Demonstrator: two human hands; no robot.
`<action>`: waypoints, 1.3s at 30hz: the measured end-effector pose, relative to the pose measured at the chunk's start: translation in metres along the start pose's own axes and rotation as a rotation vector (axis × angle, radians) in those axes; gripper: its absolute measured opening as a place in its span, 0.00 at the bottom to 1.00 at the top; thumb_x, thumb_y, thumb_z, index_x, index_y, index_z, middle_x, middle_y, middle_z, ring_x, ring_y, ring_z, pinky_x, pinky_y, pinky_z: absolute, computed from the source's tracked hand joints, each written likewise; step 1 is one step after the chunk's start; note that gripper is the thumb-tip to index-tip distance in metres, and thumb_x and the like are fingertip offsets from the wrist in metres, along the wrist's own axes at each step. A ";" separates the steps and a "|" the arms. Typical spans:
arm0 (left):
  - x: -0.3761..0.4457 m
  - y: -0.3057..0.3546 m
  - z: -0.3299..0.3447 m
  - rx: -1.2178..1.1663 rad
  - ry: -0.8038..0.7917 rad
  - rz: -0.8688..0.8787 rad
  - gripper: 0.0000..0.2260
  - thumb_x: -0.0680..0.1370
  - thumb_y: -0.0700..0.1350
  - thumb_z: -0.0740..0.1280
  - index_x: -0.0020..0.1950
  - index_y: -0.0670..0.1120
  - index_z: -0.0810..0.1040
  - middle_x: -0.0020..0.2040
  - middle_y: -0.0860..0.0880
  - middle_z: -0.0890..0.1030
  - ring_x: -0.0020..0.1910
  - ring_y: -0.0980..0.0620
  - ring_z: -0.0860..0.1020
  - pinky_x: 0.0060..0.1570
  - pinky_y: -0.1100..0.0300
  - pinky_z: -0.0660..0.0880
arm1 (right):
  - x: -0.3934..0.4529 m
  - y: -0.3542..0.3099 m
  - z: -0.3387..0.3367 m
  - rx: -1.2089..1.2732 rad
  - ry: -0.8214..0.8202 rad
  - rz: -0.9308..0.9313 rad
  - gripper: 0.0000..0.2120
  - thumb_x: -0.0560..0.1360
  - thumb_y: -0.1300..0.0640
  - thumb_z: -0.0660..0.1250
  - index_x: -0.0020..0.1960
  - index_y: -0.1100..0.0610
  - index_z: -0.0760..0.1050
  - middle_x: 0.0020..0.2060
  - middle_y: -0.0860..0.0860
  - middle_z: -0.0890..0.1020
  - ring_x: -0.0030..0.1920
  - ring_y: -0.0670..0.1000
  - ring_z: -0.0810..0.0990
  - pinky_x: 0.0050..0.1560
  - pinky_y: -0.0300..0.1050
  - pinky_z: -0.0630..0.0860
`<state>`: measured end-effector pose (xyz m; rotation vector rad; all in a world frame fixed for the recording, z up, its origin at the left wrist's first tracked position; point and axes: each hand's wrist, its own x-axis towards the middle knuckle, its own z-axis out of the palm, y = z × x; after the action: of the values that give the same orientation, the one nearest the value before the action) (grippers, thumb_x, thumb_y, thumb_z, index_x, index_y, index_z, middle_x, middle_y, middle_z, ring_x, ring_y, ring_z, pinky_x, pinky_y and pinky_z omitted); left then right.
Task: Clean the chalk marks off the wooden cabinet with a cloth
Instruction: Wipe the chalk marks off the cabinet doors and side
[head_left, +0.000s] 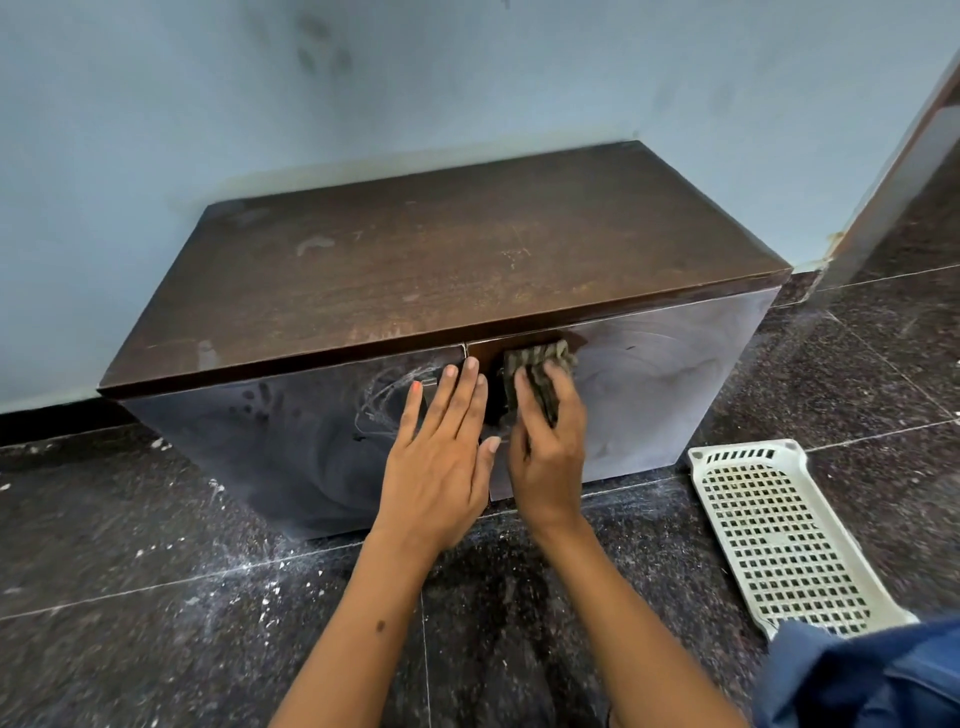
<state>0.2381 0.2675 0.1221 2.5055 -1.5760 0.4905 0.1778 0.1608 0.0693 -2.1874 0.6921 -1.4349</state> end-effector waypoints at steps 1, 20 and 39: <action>0.000 0.000 0.000 0.007 0.000 -0.001 0.26 0.81 0.51 0.49 0.75 0.40 0.59 0.77 0.44 0.57 0.76 0.47 0.55 0.73 0.48 0.47 | -0.004 0.005 0.000 -0.019 -0.006 -0.017 0.17 0.78 0.63 0.59 0.66 0.61 0.73 0.66 0.56 0.66 0.68 0.56 0.65 0.69 0.48 0.64; 0.006 0.011 -0.005 0.105 0.002 -0.014 0.26 0.80 0.52 0.48 0.74 0.38 0.63 0.75 0.43 0.62 0.75 0.46 0.58 0.72 0.45 0.49 | 0.014 -0.011 -0.013 0.156 0.026 0.160 0.17 0.76 0.68 0.63 0.64 0.62 0.75 0.64 0.59 0.70 0.67 0.54 0.67 0.68 0.44 0.65; 0.008 0.012 -0.006 0.079 0.024 -0.005 0.27 0.80 0.52 0.49 0.75 0.38 0.60 0.76 0.42 0.59 0.76 0.45 0.57 0.72 0.45 0.50 | 0.025 -0.004 -0.016 0.223 0.165 0.231 0.17 0.76 0.68 0.64 0.64 0.64 0.73 0.66 0.61 0.69 0.69 0.51 0.66 0.70 0.39 0.64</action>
<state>0.2287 0.2573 0.1297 2.5502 -1.5713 0.5911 0.1724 0.1474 0.0956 -1.7740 0.7720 -1.5026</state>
